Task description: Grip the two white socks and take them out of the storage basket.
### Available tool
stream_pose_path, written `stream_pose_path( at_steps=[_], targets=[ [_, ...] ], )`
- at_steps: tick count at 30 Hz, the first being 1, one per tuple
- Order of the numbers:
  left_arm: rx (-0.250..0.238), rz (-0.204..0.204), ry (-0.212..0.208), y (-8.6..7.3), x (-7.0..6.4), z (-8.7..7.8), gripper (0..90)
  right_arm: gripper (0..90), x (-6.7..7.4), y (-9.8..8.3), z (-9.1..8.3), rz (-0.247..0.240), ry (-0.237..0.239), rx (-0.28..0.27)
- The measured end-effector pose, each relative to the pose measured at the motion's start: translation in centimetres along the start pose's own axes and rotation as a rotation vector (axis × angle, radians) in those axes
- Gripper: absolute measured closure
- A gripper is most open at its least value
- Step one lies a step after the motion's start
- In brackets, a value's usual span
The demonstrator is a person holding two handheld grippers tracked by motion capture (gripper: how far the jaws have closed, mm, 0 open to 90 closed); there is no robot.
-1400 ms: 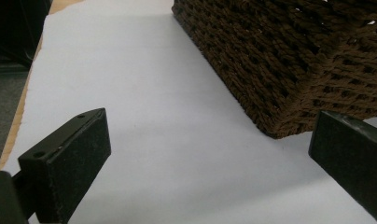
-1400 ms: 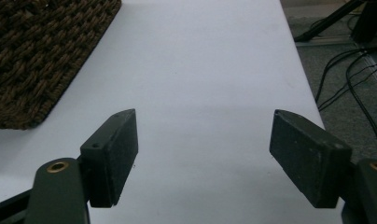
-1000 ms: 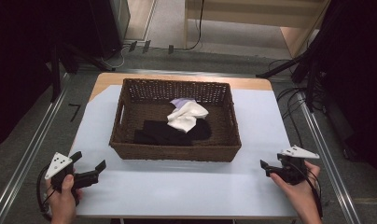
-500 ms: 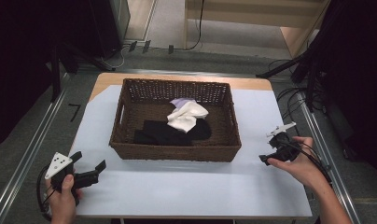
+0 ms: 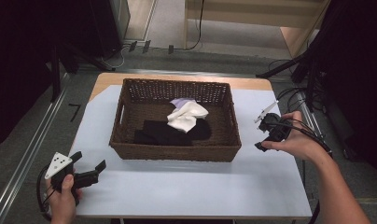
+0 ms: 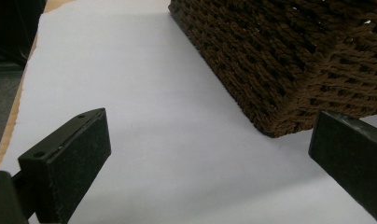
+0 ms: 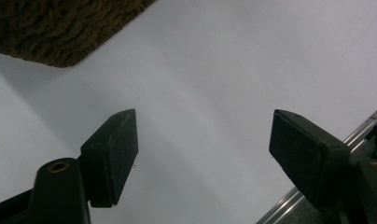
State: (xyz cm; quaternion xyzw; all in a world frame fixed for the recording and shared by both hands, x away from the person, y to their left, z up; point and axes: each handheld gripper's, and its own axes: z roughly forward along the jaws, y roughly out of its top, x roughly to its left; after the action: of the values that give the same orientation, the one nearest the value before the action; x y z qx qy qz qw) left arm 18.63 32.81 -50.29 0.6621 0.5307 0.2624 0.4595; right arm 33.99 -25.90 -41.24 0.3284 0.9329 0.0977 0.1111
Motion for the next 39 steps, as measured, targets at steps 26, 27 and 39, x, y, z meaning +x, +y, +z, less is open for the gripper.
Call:
stream_pose_path(
  at_steps=[26, 27, 39],
  targets=[
    [0.005, 0.001, 0.000, 0.0, 0.0, 0.0, 0.1, 23.7, 1.1, 8.6, -4.9, -0.142, -0.034, 0.014],
    [0.005, 0.002, 0.001, 0.0, 0.0, 0.0, 0.1, 23.5, 1.3, 9.0, -4.9, -0.148, -0.029, 0.012],
    [0.003, 0.003, -0.002, 0.0, 0.0, -0.1, 0.1, 18.4, 4.2, 13.3, -2.8, -0.191, 0.014, -0.003]
  ],
)
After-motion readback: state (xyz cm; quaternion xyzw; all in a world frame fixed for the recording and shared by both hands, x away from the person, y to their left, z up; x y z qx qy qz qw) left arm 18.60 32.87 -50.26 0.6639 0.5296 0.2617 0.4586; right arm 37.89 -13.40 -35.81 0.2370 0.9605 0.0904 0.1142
